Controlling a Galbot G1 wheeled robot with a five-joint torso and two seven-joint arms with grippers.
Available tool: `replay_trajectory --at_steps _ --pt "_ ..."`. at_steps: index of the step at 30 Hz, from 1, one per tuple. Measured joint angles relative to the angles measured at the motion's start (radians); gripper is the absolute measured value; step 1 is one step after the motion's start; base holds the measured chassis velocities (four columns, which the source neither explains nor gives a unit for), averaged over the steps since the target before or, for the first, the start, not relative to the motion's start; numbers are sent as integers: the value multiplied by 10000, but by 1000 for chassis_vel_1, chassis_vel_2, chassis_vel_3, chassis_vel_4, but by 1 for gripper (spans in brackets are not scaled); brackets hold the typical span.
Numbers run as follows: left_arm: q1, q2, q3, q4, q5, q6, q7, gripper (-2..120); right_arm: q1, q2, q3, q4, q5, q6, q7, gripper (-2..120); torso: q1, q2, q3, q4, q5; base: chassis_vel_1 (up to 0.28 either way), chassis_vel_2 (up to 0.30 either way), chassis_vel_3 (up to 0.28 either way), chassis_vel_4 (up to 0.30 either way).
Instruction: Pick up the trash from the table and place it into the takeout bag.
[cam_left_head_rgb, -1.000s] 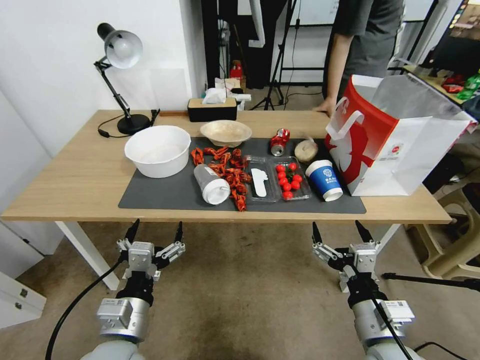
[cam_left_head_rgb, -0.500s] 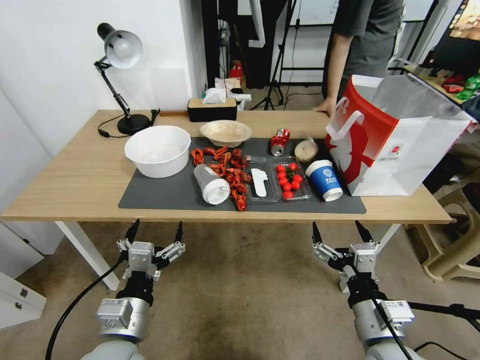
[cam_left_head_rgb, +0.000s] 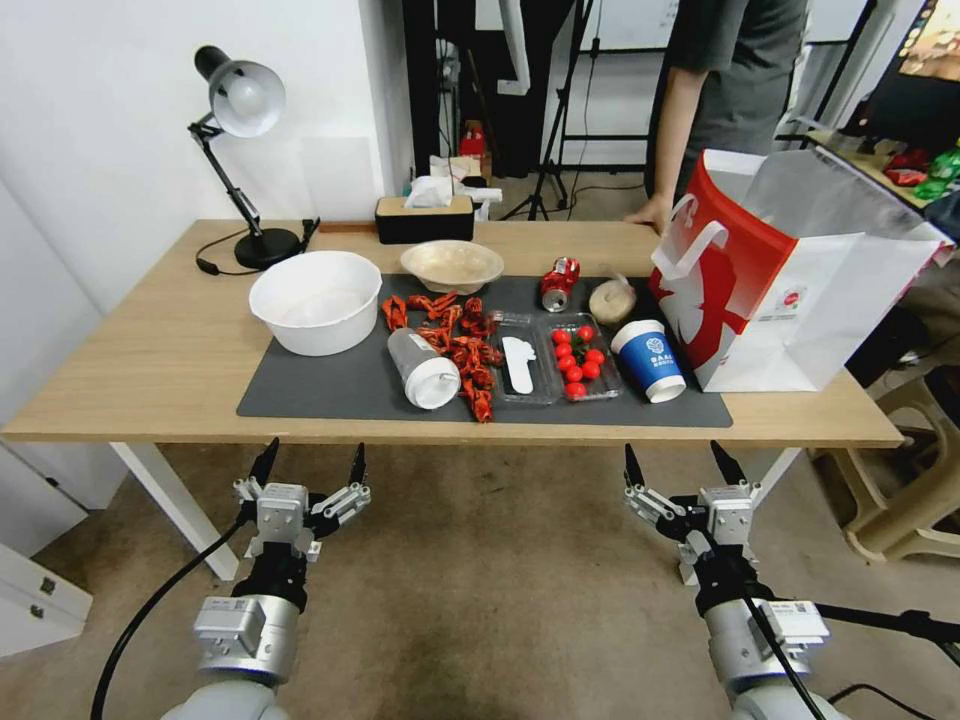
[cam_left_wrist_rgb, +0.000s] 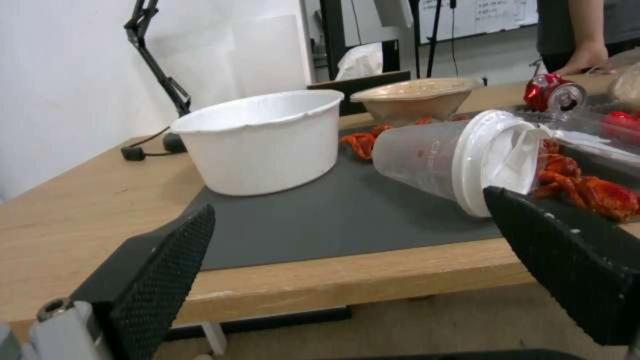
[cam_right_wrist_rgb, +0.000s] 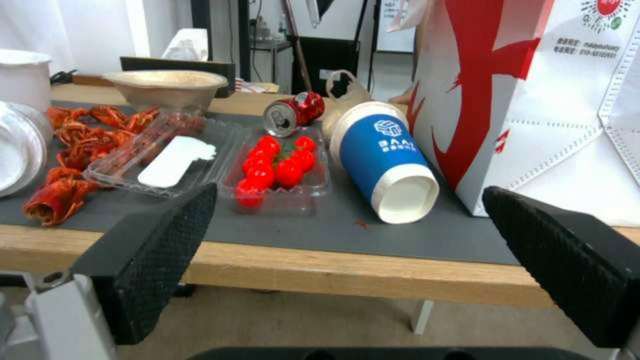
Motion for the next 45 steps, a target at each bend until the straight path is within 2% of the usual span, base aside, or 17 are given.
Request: replay_trajectory --at_steps 45 --pt "0 0 0 1 0 0 0 100 0 0 0 0 0 0 0 100 0 0 0 0 0 0 0 0 0"
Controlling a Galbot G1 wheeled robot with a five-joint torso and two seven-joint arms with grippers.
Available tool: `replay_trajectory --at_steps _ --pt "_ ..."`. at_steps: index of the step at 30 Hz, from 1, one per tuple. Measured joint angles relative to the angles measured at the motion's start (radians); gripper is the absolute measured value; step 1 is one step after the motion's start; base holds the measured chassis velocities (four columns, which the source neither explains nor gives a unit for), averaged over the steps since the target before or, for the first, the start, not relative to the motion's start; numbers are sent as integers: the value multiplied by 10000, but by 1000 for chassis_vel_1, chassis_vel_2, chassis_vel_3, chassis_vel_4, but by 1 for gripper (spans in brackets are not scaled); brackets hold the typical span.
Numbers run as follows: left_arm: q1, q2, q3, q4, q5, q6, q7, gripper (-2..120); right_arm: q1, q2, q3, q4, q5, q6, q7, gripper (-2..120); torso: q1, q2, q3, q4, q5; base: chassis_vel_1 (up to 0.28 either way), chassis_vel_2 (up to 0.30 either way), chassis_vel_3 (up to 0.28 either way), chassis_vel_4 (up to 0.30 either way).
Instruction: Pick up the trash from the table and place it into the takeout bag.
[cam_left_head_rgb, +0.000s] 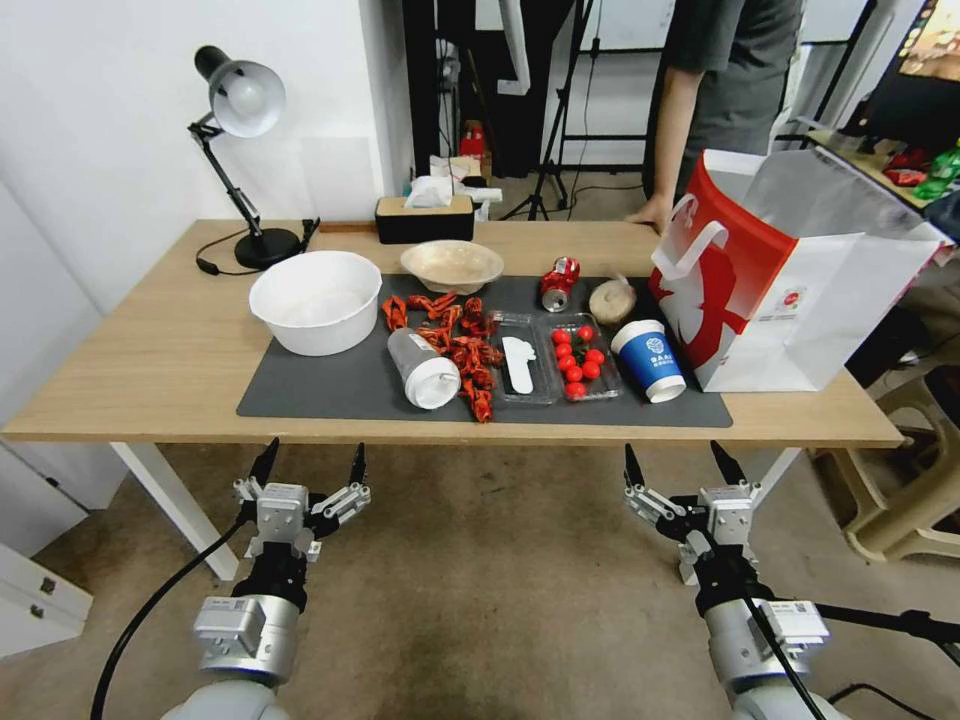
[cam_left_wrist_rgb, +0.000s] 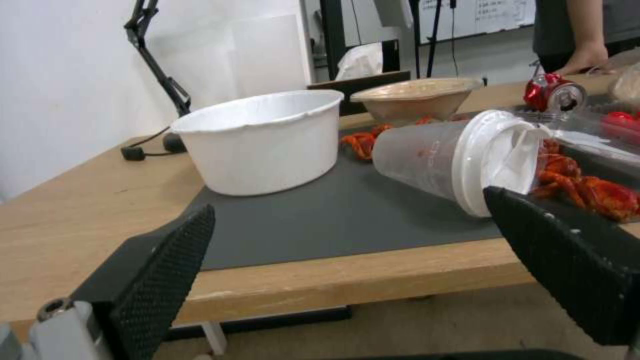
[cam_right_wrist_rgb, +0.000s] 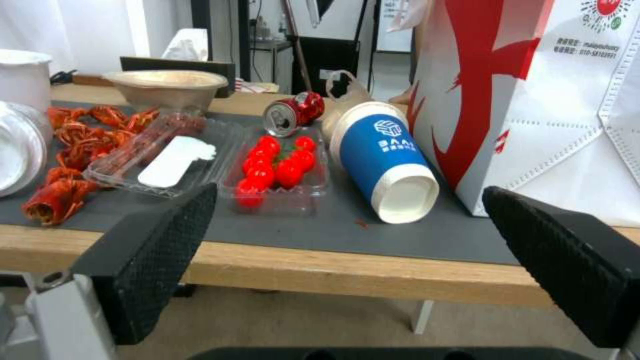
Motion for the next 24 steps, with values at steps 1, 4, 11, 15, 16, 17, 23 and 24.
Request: replay_trajectory --at_steps 1,4,11,15,16,17,23,24 --pt "0 0 0 0 0 0 0 100 0 0 0 0 0 0 0 100 0 0 0 0 0 0 0 0 0" --pt "-95 58 -7 60 -104 -85 3 100 54 -84 -3 -10 134 0 39 100 -1 0 0 0 1 0 0 0 0" --pt "-1636 1118 -280 1087 -1973 -1470 164 100 1019 -1563 -50 -243 2238 2 953 100 3 -1 1 1 -2 0 0 0 0" --pt "-2565 1759 -444 1702 -3114 -2317 267 100 985 -1671 -128 -434 2568 -86 976 100 4 -1 2 -4 3 0 0 0 0" --pt "-2877 1971 -497 1906 -3492 -2603 299 100 962 -1615 -117 -474 2487 -145 982 100 2 -2 1 -3 -6 0 0 0 0" --pt "-2877 1971 -497 1906 -3492 -2603 299 100 962 -1615 -117 -474 2487 -145 982 100 2 -2 1 -3 -6 0 0 0 0" --pt "-3599 2464 -630 2385 -4380 -3269 378 100 908 -1411 -27 -777 2046 -513 1062 100 3 -3 2 1 0 0 0 0 0" --pt "-3600 2465 -632 2387 -4382 -3272 379 100 901 -1340 -26 -830 1932 -515 1101 100 2 -2 0 1 1 0 0 0 0"
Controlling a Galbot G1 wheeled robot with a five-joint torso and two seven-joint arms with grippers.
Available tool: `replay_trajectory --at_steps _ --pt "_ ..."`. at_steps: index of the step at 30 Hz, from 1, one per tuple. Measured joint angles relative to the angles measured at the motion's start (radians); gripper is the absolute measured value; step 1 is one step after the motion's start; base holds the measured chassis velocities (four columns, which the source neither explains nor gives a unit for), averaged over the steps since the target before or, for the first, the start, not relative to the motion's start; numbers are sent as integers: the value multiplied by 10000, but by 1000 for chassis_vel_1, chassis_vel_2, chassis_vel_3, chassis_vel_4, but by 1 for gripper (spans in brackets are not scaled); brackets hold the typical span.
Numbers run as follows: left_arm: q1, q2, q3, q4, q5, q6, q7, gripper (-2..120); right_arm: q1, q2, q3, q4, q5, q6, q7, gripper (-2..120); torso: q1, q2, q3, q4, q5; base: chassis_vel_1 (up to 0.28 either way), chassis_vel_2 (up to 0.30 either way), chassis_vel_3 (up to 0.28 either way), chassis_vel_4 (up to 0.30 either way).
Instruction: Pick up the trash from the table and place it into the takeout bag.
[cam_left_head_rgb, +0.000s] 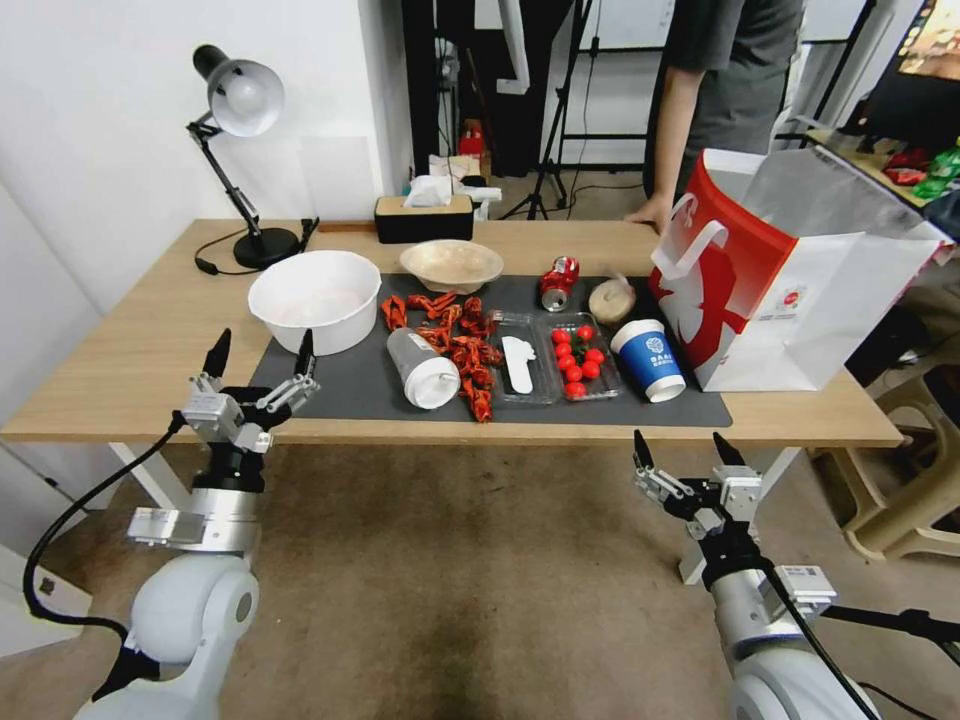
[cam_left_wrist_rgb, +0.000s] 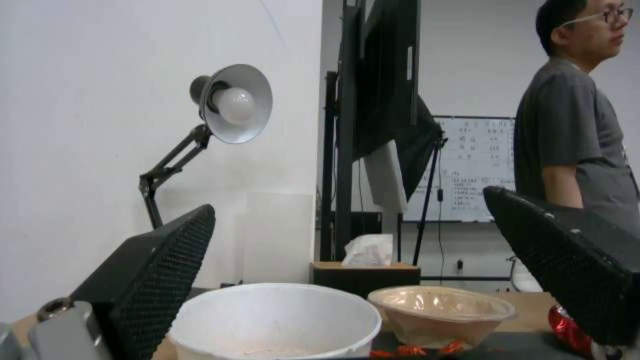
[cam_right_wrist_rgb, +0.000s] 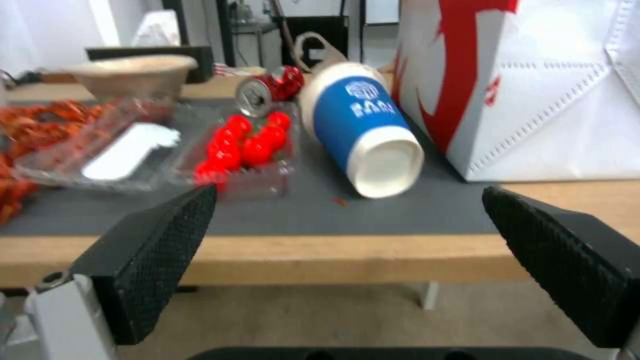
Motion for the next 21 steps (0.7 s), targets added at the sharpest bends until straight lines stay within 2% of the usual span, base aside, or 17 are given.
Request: replay_trajectory --at_steps 5,6,7,8,9,10,12,13,16,21 --pt "12 74 18 155 -67 127 124 100 3 135 6 -53 -101 0 75 100 -1 0 -1 0 2 0 0 0 0" --pt "203 259 142 621 -145 833 514 100 14 169 29 -58 -134 64 173 100 -1 0 0 -3 5 0 0 0 0" --pt "297 318 203 817 -188 1184 708 100 41 165 28 -81 -188 189 384 100 1 -1 1 3 -22 0 0 0 0" --pt "297 318 203 817 -188 1184 708 100 41 165 28 -81 -188 189 384 100 1 -1 1 3 -22 0 0 0 0" --pt "442 357 170 781 -369 1446 958 100 99 167 15 -111 -239 363 683 100 -1 1 -2 -7 10 0 0 0 0" --pt "578 353 157 771 -461 1614 1104 100 153 164 18 -116 -302 546 894 100 -2 0 0 5 6 0 0 0 0" --pt "637 331 154 742 -505 1690 1172 100 226 167 41 -113 -382 712 1012 100 -2 1 -1 1 -10 0 0 0 0" --pt "687 298 153 697 -507 1725 1189 100 253 175 39 -78 -399 769 1022 100 -2 1 -1 1 7 0 0 0 0" --pt "738 254 162 602 -490 1772 1189 100 238 208 19 14 -418 773 957 100 -2 2 -1 -1 -7 0 0 0 0" --pt "754 250 115 526 -276 1807 1185 100 179 231 25 68 -533 793 883 100 -2 2 -1 -1 -1 0 0 0 0"
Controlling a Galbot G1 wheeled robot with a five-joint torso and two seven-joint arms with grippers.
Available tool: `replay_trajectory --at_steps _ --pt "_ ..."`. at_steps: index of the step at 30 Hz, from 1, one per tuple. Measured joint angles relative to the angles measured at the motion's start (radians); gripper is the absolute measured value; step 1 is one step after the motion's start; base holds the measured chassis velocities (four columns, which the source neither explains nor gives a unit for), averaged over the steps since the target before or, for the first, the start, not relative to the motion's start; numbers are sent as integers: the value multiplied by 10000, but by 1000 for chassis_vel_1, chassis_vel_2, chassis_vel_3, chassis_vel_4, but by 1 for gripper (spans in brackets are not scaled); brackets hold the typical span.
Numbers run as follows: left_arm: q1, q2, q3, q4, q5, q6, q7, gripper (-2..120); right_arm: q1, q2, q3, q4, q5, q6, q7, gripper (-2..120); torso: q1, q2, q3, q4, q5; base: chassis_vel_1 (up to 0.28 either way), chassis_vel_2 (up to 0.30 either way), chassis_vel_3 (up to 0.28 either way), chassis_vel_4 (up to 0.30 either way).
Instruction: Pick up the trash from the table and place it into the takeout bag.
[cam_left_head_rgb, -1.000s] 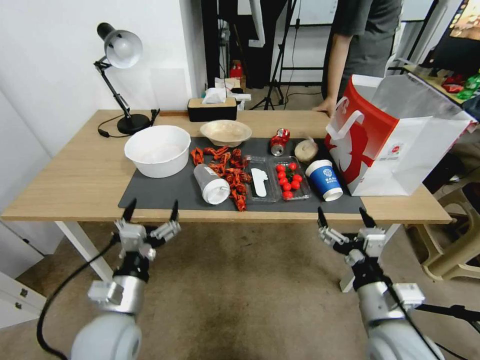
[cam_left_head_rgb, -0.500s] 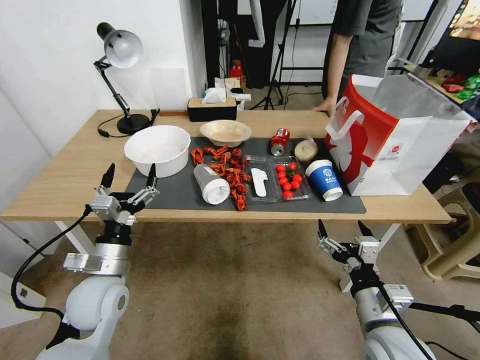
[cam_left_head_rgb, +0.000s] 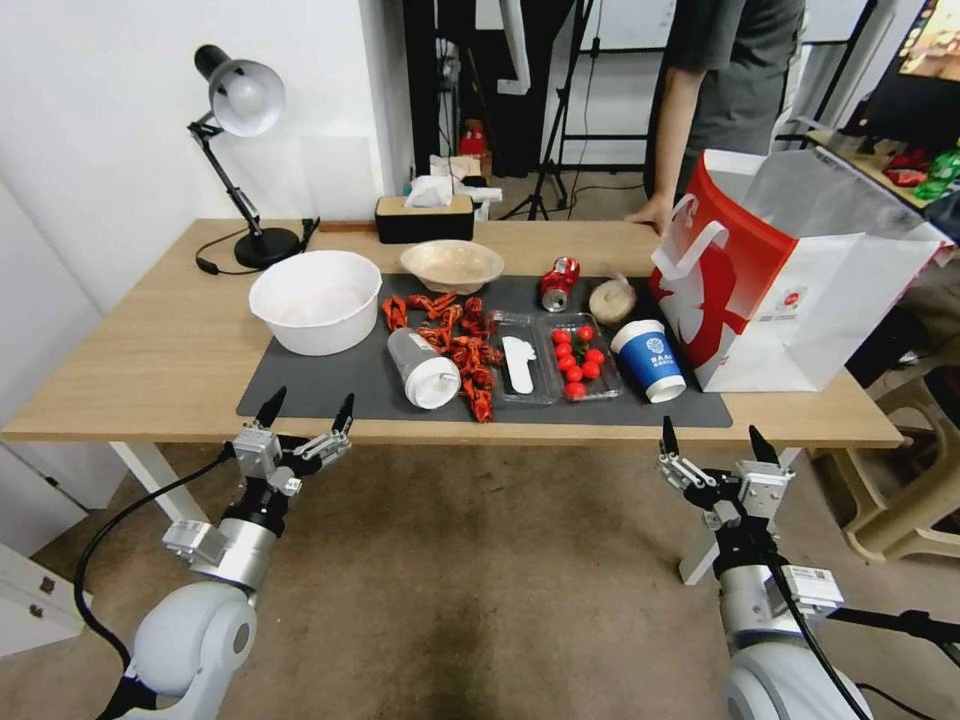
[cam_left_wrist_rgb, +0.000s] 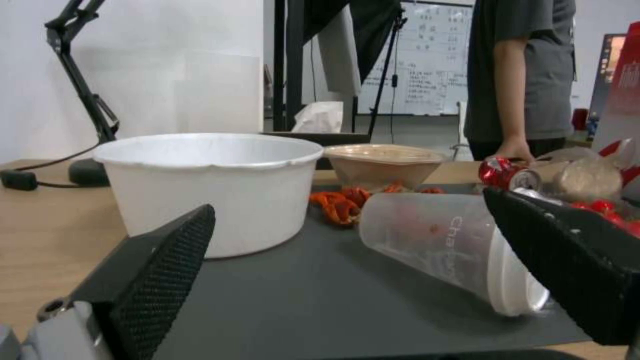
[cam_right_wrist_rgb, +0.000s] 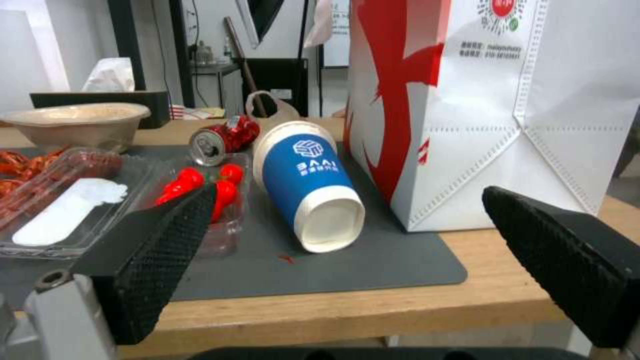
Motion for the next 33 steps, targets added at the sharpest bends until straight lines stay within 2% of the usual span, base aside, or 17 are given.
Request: replay_trajectory --at_steps 26,33 --pt "117 118 -224 -108 426 78 -54 100 -18 -361 245 58 -54 81 -875 100 1 0 0 0 0 0 0 0 0" --pt "136 157 -223 -83 451 54 -15 100 728 -1189 250 -213 408 -451 -968 100 0 0 1 -2 2 0 0 0 0"
